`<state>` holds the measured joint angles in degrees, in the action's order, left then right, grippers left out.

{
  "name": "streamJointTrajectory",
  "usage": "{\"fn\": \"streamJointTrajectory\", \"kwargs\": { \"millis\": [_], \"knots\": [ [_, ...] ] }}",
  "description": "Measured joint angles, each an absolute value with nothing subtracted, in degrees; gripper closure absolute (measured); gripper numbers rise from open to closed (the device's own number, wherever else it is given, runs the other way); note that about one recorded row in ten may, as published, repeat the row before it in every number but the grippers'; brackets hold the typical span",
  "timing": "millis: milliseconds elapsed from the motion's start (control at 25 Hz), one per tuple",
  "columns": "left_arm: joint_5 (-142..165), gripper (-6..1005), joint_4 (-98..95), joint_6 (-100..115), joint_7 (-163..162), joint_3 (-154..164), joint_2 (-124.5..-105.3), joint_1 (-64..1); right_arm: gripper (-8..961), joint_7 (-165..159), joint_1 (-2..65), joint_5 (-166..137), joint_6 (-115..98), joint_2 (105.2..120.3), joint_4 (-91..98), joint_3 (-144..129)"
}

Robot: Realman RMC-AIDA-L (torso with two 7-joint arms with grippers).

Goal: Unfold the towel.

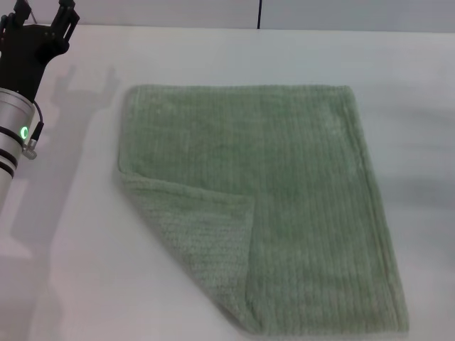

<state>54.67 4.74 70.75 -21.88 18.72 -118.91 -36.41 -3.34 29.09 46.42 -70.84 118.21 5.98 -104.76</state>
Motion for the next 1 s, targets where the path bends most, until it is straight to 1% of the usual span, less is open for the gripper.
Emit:
{"fn": "streamJointTrajectory", "kwargs": {
  "millis": [720, 920, 960, 1000],
  "knots": [
    [54.67, 201, 4.96, 71.43, -21.88, 18.61, -119.00, -36.23, 273, -3.35, 29.55, 41.28, -66.79, 118.36, 10.05, -105.55],
    [54.67, 201, 4.89, 72.24, -21.88, 18.57, -118.95, -35.82, 502, -2.99, 29.77, 33.96, -59.97, 118.20, 14.35, -105.12],
    [54.67, 201, 4.82, 72.52, -21.88, 18.65, -118.94, -35.77, 542, -1.97, 30.13, 32.86, -54.49, 117.88, 16.79, -105.02],
    [54.67, 201, 4.82, 72.52, -21.88, 18.65, -118.94, -35.77, 583, -1.97, 30.13, 32.86, -54.49, 117.88, 16.79, -105.02]
  ]
}}
